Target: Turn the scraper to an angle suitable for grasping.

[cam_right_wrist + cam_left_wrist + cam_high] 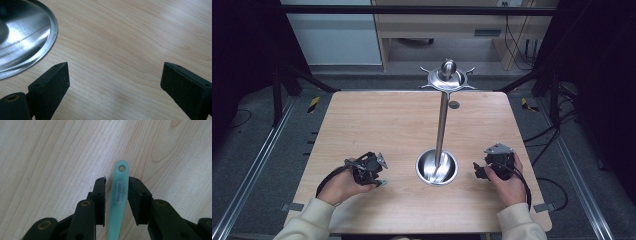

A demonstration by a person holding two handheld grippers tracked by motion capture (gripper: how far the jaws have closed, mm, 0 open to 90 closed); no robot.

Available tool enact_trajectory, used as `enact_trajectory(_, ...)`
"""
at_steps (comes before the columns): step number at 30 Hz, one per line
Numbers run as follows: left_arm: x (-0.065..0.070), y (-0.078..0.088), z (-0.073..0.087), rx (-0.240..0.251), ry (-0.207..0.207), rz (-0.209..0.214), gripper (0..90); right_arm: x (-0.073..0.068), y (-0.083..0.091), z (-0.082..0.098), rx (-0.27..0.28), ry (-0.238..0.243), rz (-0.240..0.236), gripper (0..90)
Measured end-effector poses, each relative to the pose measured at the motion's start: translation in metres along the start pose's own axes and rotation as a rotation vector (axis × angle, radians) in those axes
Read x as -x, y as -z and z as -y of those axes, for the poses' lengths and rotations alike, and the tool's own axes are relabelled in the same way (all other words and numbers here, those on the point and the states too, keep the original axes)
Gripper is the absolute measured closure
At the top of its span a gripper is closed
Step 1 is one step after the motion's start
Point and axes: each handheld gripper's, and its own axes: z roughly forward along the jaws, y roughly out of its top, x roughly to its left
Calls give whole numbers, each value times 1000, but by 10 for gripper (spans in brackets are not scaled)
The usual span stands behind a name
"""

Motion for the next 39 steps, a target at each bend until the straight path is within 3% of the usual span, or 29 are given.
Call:
enact_trajectory(3,0,-3,1,-3,3,21,666,0,0,0,-1,2,2,87)
enact_trajectory(13,-1,-6,1,-19,0,33,672,1,0,0,-1,1,1,86)
enact_trajectory(37,-2,-11,-2,-44,-14,31,731,1,0,0,1,1,2,85)
enact_trajectory(39,-5,-8,-1,-31,20,31,736,0,1,0,1,-2,2,85)
